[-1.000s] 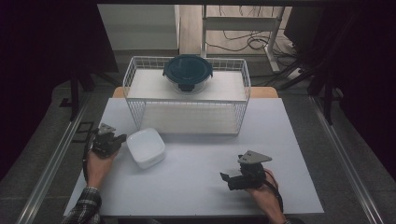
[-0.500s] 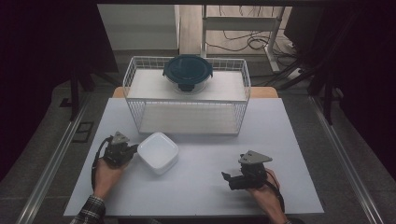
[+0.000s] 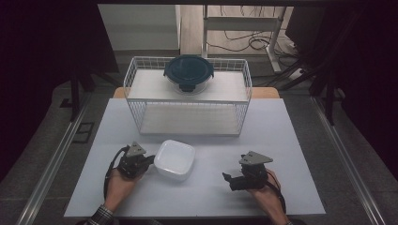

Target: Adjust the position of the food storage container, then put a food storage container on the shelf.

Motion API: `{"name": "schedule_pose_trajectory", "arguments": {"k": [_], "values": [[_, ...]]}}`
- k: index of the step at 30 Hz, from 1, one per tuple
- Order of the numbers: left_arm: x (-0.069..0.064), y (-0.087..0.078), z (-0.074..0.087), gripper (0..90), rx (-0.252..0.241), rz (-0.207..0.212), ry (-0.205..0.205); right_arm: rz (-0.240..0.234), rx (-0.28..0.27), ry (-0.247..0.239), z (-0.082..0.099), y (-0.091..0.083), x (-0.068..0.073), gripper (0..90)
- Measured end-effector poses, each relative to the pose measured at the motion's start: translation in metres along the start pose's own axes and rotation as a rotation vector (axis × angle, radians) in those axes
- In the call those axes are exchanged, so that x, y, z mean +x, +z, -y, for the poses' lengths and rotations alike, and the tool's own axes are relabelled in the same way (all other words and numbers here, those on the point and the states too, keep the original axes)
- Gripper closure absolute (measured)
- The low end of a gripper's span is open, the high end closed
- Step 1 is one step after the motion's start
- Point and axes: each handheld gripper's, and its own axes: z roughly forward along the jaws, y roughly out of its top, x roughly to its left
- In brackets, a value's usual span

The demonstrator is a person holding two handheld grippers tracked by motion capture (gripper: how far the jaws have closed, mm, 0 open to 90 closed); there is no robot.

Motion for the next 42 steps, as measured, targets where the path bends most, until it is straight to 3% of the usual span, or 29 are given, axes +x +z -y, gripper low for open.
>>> {"name": "schedule_pose_trajectory", "arguments": {"k": [13, 18, 20, 23, 25, 27, 32, 36, 42], "values": [[-0.030, 0.004, -0.003, 89.4, -0.005, 0.052, 0.048, -0.002, 0.000, 0.019, -0.001, 0.000, 0.001, 3.1], [-0.037, 0.009, -0.008, 89.3, -0.018, 0.091, 0.037, -0.006, 0.005, 0.014, -0.001, 0.001, 0.001, 3.1], [-0.038, 0.008, -0.008, 86.8, -0.017, 0.086, 0.030, -0.009, 0.011, 0.015, 0.000, 0.001, 0.001, 3.1], [-0.030, 0.001, -0.006, 73.5, -0.033, 0.060, -0.010, -0.017, 0.012, 0.018, 0.000, 0.001, 0.000, 3.1], [-0.025, -0.005, -0.003, 55.2, -0.042, 0.033, -0.036, -0.023, 0.010, 0.016, 0.001, 0.000, -0.001, 3.1], [-0.019, -0.010, 0.004, 39.2, -0.044, 0.035, -0.064, -0.025, 0.012, 0.015, 0.001, 0.000, -0.002, 3.0], [-0.013, -0.015, 0.011, 16.9, -0.077, 0.045, -0.078, -0.031, 0.021, 0.017, 0.002, 0.001, -0.003, 2.8], [-0.012, -0.017, 0.009, 10.9, -0.109, 0.071, -0.087, -0.034, 0.006, 0.010, 0.001, 0.001, -0.002, 2.7], [-0.015, -0.021, 0.003, 6.5, -0.129, 0.108, -0.083, -0.086, -0.005, 0.038, -0.004, 0.004, 0.003, 2.9]]}}
